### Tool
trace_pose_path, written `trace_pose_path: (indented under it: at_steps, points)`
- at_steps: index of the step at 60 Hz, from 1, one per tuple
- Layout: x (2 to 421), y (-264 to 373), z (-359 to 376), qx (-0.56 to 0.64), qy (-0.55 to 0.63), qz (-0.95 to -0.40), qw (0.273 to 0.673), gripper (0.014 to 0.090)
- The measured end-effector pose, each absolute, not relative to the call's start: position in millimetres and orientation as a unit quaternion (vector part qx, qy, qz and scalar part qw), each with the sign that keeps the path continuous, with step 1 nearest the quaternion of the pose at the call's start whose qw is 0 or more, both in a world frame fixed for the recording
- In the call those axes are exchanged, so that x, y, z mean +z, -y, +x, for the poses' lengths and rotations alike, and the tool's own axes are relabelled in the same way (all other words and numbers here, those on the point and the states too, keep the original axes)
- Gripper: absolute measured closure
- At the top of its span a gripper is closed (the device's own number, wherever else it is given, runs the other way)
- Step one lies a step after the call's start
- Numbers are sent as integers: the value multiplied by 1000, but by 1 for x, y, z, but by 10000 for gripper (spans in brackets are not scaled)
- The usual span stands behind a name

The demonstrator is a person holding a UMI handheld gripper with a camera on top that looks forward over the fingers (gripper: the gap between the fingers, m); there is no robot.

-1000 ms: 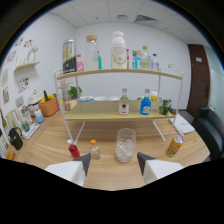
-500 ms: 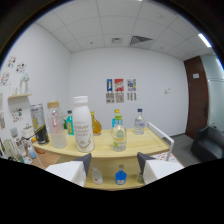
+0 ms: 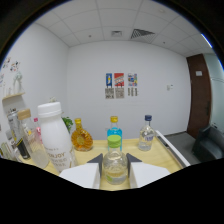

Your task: Make me a cup of Vodka Sunrise.

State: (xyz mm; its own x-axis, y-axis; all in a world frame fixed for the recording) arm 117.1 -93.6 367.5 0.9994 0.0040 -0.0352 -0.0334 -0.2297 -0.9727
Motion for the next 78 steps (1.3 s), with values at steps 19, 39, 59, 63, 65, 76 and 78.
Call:
trace_pose_path:
  at_steps: [19, 39, 59, 63, 65, 76, 78]
  points:
    - [371, 99, 118, 8, -4, -787, 616, 689]
    - [390, 168, 116, 19, -18, -755, 655, 690]
    - [257, 222, 113, 34, -76, -798, 597, 690]
    - [235, 226, 113, 43, -86, -801, 591, 691]
    - [223, 225, 114, 45, -89, -806, 583, 692]
    - [176, 223, 129, 6, -73, -833, 548, 692]
    - [172, 223, 131, -13, -55, -836, 546, 690]
